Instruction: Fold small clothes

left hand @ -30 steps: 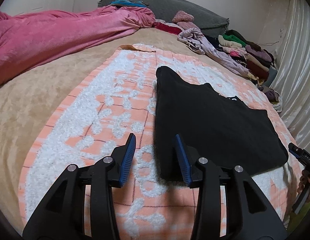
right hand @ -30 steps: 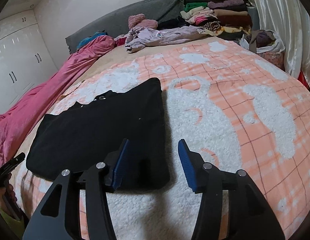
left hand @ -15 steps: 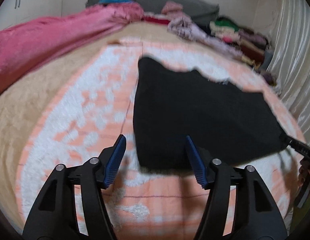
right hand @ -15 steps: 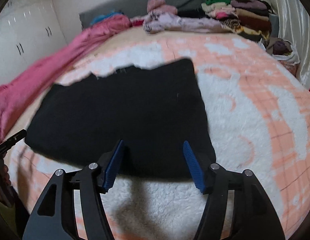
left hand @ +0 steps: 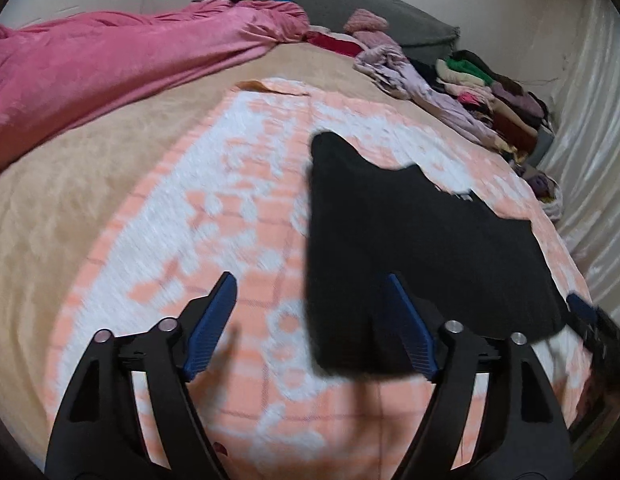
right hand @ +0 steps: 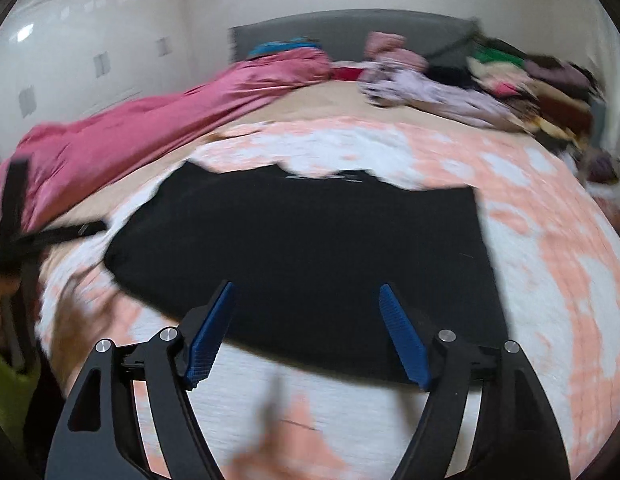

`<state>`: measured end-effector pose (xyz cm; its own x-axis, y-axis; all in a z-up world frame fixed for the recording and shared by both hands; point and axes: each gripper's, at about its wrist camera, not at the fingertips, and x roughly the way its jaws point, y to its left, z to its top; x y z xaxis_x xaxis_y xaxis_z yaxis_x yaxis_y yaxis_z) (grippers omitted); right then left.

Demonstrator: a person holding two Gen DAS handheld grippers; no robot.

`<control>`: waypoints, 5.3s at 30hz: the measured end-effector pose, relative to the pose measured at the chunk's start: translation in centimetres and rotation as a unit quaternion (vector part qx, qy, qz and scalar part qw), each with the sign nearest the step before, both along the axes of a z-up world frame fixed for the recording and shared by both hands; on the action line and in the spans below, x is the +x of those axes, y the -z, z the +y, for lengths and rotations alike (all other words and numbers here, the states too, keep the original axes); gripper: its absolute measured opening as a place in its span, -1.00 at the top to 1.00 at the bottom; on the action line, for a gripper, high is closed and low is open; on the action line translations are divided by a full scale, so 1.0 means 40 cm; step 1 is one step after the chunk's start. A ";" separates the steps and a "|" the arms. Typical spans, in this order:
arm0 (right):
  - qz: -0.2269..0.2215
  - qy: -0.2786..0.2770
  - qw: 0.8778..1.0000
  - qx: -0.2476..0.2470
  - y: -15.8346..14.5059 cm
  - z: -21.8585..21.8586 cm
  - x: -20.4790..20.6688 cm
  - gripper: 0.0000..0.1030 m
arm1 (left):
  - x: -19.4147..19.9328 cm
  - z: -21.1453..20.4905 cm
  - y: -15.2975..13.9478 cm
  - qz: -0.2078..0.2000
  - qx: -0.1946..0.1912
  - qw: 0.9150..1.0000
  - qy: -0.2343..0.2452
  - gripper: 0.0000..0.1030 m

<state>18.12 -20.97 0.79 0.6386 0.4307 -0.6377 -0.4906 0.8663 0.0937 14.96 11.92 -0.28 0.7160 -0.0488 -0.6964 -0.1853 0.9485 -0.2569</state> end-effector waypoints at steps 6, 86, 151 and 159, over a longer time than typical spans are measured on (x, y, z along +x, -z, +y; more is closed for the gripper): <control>-0.001 -0.091 0.996 -0.025 0.024 0.184 -0.029 -0.44 | 0.074 0.063 -0.038 0.012 -0.019 1.000 -0.011 -0.47; -0.006 0.104 0.968 0.227 0.070 -0.295 -0.057 0.88 | 0.445 -0.818 -0.130 0.092 0.037 0.978 0.183 0.80; 0.088 0.155 0.980 0.093 0.068 -0.413 0.303 0.97 | 0.197 -0.578 0.054 0.026 0.006 0.985 0.171 -0.13; 0.103 0.091 0.981 0.138 0.003 -0.355 0.262 0.03 | 0.190 -0.582 0.055 0.024 0.002 0.986 0.167 -0.14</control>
